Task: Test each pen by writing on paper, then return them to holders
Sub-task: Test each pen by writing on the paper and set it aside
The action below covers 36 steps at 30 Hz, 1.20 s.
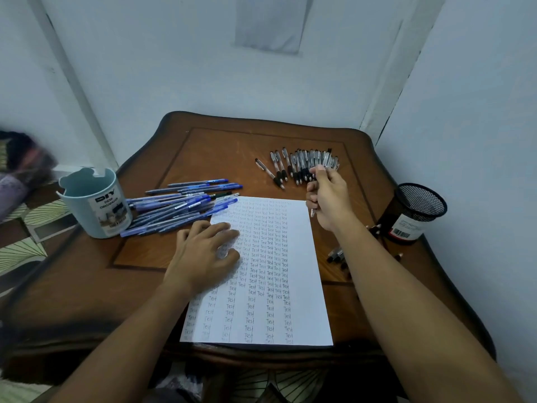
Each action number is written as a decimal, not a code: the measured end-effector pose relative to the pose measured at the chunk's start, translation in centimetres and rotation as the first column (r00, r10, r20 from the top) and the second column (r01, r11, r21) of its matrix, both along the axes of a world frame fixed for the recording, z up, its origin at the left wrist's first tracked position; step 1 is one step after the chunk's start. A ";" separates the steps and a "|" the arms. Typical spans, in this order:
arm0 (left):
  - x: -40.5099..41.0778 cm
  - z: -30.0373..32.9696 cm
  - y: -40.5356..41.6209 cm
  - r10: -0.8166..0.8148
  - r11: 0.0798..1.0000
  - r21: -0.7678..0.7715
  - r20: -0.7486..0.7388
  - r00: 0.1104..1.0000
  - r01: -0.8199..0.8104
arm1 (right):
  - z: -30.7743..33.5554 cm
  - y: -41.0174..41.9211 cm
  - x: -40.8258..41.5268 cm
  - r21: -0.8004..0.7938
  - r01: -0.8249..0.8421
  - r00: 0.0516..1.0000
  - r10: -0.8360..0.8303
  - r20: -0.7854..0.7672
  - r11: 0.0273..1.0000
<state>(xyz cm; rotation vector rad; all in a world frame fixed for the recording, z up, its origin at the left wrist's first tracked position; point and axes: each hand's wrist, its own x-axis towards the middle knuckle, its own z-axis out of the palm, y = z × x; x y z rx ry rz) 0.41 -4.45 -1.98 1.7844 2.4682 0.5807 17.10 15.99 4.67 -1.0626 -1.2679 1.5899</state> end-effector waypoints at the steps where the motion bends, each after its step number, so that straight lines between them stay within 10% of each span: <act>1: 0.0 0.0 0.0 0.000 1.000 0.000 0.003 1.000 0.000 | 0.0 0.0 -0.2 -0.008 -0.002 1.000 0.003 0.006 1.000; 8: 0.0 -0.3 0.0 0.005 1.000 0.018 0.007 1.000 -0.005 | 0.2 2.9 -2.0 0.116 -0.052 0.900 -0.004 0.435 0.992; 14: 0.2 -0.1 -0.1 0.004 0.999 0.036 0.005 1.000 -0.004 | 0.1 5.9 -4.9 0.364 -0.208 0.544 -0.202 0.815 0.908; 28: -0.1 0.0 -0.1 0.007 0.999 0.033 0.016 1.000 -0.007 | -1.1 6.0 -7.2 0.472 -0.357 0.404 -0.322 0.856 0.806; 36: 0.0 -0.1 0.0 0.005 1.000 0.004 0.022 1.000 -0.006 | 4.1 2.1 2.6 -0.156 -0.730 -0.090 0.132 0.987 0.665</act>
